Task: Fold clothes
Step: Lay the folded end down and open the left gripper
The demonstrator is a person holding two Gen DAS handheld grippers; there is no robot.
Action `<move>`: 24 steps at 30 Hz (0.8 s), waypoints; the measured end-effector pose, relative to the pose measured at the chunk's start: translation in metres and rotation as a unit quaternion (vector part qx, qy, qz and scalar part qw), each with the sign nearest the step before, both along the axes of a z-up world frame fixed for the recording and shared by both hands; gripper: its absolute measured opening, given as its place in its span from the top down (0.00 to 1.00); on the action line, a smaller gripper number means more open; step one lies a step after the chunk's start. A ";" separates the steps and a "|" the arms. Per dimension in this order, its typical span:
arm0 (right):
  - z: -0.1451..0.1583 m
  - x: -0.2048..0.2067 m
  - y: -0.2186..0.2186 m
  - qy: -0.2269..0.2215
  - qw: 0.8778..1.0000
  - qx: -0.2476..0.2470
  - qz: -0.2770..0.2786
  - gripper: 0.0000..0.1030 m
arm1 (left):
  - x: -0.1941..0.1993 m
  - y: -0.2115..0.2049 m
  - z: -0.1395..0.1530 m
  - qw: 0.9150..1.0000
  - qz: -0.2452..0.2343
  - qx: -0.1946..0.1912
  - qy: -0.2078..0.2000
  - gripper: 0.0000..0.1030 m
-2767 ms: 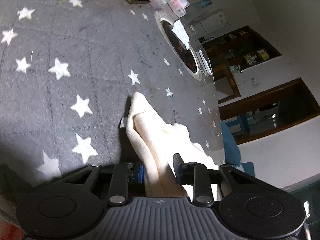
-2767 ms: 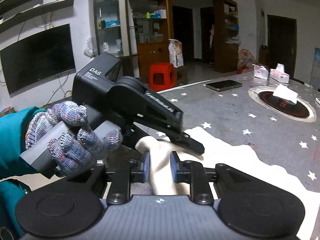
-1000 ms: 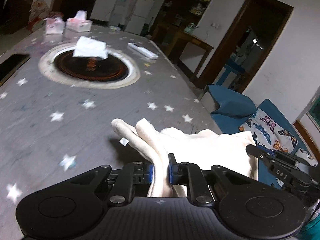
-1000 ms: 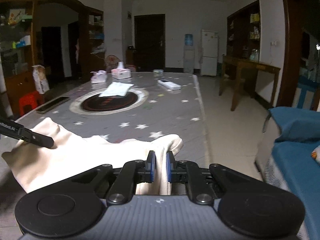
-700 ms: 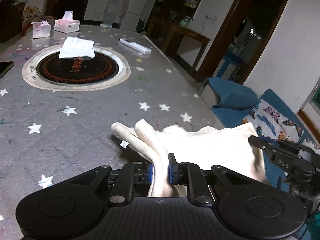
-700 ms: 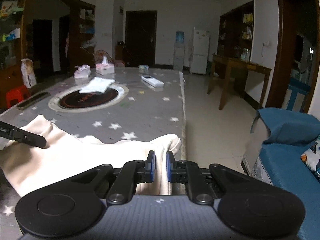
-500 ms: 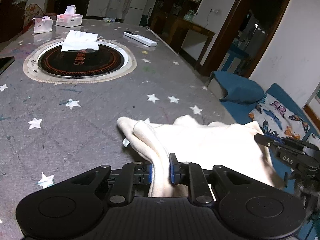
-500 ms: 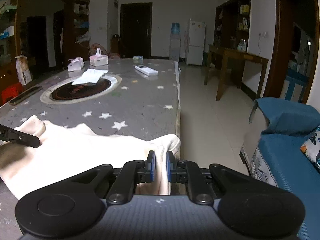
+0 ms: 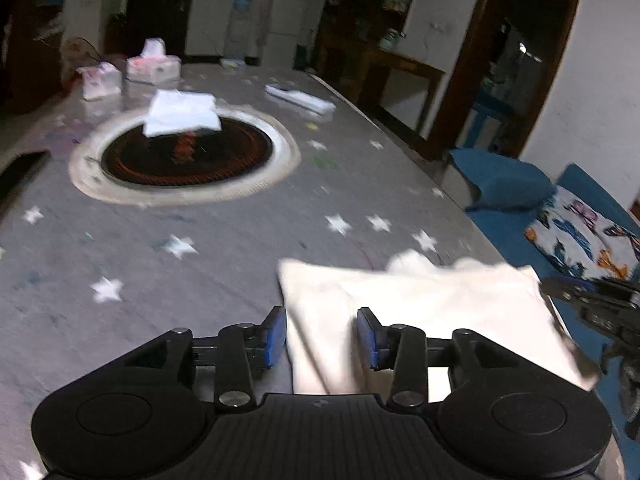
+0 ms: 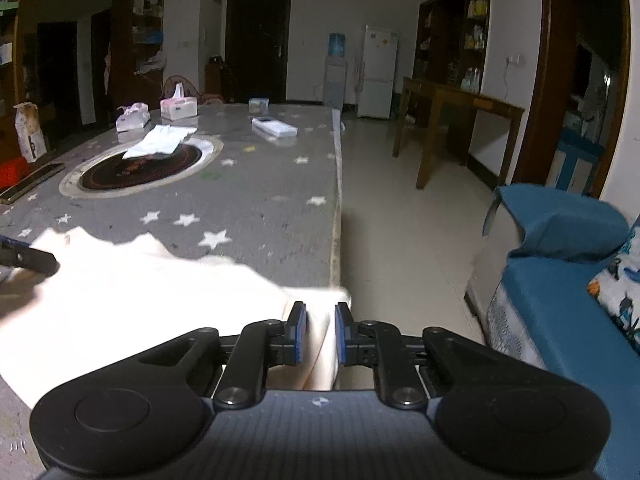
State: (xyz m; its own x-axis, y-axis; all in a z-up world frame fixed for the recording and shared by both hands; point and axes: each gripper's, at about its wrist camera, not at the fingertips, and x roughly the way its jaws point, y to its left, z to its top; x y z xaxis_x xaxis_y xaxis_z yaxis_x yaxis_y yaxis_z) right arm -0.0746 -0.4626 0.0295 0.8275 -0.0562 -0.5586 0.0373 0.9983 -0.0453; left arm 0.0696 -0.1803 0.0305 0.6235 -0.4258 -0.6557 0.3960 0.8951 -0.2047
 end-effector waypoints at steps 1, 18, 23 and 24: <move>0.000 0.000 0.000 0.000 1.000 -0.001 -0.001 0.86 | 0.001 0.001 0.004 1.000 0.003 0.000 -0.006 0.59; -0.016 0.045 0.024 0.029 0.998 0.031 0.056 0.86 | 0.037 -0.055 -0.018 0.998 -0.061 0.006 0.008 0.68; -0.016 0.049 0.022 0.030 0.998 0.031 0.053 0.86 | 0.038 -0.060 -0.018 0.998 -0.062 0.014 0.000 0.64; -0.015 0.047 0.022 0.028 0.998 0.030 0.053 0.85 | 0.037 -0.060 -0.017 0.998 -0.061 0.015 -0.001 0.62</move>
